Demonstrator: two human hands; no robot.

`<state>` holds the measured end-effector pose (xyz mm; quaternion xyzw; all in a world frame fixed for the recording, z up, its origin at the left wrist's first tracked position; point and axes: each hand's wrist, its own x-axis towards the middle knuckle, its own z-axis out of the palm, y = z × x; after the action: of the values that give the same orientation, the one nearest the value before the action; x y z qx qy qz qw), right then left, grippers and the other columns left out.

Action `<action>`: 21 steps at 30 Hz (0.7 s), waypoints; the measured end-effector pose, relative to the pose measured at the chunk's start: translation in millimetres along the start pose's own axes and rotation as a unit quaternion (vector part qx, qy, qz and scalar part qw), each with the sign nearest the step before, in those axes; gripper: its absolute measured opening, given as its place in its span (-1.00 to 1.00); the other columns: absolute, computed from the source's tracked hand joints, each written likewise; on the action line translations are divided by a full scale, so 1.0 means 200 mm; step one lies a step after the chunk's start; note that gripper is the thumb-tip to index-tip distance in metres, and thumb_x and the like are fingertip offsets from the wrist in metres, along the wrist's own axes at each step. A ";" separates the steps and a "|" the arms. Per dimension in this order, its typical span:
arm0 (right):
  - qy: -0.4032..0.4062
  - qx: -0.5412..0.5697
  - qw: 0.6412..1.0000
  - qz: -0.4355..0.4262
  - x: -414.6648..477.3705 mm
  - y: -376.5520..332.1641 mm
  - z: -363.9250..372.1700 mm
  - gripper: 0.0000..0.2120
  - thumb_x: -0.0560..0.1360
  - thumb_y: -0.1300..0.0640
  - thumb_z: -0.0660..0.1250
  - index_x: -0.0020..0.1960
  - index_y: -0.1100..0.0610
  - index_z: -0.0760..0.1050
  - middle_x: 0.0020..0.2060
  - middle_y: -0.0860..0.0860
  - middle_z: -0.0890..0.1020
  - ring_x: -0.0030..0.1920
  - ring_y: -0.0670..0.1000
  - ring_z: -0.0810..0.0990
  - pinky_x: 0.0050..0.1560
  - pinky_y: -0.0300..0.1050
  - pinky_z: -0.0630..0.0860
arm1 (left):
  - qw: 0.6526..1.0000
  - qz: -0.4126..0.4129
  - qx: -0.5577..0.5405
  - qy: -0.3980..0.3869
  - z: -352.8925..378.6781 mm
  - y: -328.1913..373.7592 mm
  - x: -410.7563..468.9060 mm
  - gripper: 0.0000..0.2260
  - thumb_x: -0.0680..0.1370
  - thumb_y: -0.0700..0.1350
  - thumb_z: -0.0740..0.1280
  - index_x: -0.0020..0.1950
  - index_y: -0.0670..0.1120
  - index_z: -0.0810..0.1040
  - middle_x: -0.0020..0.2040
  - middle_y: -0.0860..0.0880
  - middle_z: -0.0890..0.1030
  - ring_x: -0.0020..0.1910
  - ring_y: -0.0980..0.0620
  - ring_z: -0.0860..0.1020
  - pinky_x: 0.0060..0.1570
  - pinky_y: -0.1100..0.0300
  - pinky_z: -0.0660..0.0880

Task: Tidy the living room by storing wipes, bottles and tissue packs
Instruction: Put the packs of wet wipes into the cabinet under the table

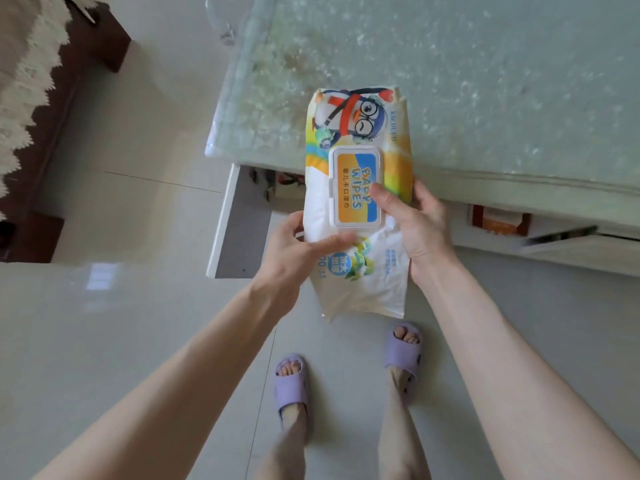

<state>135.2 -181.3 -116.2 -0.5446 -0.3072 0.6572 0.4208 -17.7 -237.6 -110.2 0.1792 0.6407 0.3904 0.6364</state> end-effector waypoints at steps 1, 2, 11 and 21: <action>0.001 0.005 1.000 0.004 -0.04 0.06 0.04 -0.73 0.34 0.19 0.53 0.03 0.07 0.62 -0.08 0.03 0.73 -0.06 0.04 0.72 -0.14 -0.14 0.62 | 1.000 -0.001 0.005 0.001 -0.07 -0.04 -0.01 -0.51 0.23 -0.21 0.59 0.13 -0.17 0.56 0.03 -0.18 0.69 -0.07 -0.16 0.69 -0.08 -0.01 0.64; 0.003 0.012 1.000 0.010 -0.07 0.12 0.07 -0.71 0.33 0.19 0.53 0.04 0.08 0.62 -0.07 0.05 0.73 -0.06 0.06 0.71 -0.12 -0.11 0.62 | 1.000 -0.003 0.010 0.004 -0.12 -0.08 -0.03 -0.52 0.24 -0.22 0.59 0.11 -0.17 0.57 0.02 -0.18 0.69 -0.07 -0.17 0.69 -0.07 -0.02 0.64; -0.003 0.025 0.997 0.069 -0.27 0.45 0.18 -0.55 0.24 0.12 0.54 0.11 0.11 0.59 -0.01 0.11 0.71 0.01 0.15 0.69 0.09 0.13 0.60 | 0.999 -0.039 0.005 0.016 -0.40 -0.36 -0.14 -0.41 0.19 -0.22 0.60 0.18 -0.22 0.52 0.03 -0.20 0.69 -0.06 -0.18 0.69 -0.07 -0.04 0.64; -0.039 -0.003 0.998 0.050 -0.05 0.81 0.05 -0.55 0.24 0.10 0.55 0.11 0.11 0.59 -0.01 0.09 0.72 0.01 0.13 0.70 0.04 0.08 0.62 | 0.999 -0.019 -0.019 0.027 -0.43 -0.71 0.14 -0.35 0.15 -0.20 0.58 0.21 -0.22 0.51 0.06 -0.21 0.68 -0.03 -0.19 0.68 -0.03 -0.07 0.63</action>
<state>89.9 -263.7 -248.2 -0.5344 -0.2979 0.6975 0.3731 -64.9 -329.7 -241.6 0.1446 0.6534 0.3952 0.6292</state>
